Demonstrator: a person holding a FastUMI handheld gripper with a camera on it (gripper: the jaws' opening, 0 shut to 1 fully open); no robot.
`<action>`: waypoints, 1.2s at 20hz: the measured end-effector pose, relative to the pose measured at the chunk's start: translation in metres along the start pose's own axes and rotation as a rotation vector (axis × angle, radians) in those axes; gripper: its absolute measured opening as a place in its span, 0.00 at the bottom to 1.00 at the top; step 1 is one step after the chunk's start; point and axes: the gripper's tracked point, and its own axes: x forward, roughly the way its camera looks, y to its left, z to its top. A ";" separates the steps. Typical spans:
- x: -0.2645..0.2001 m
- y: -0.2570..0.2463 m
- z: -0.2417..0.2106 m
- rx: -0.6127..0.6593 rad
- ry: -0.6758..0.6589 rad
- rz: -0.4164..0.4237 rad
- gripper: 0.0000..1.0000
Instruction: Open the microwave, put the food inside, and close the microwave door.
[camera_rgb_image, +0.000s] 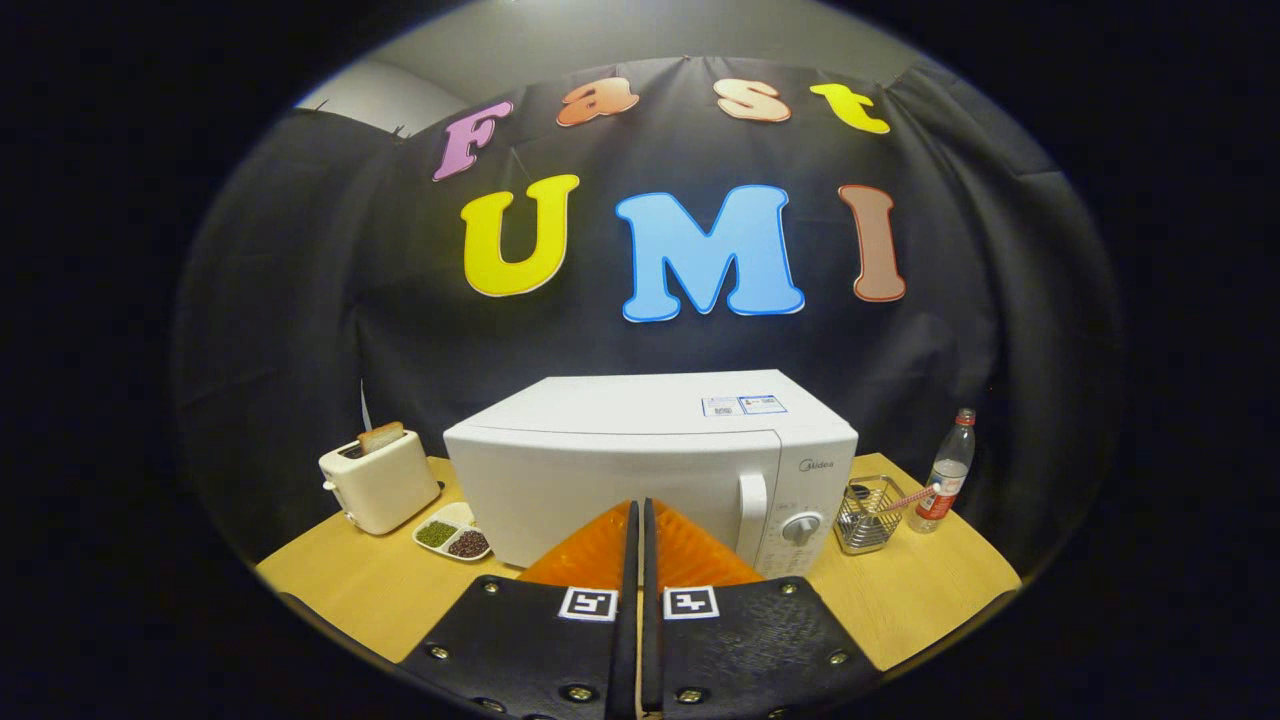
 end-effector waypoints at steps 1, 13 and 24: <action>-0.011 0.002 0.000 -0.004 -0.005 -0.002 0.03; -0.129 0.018 0.000 0.002 -0.095 -0.030 0.03; -0.174 0.043 0.000 -0.004 -0.144 0.010 0.99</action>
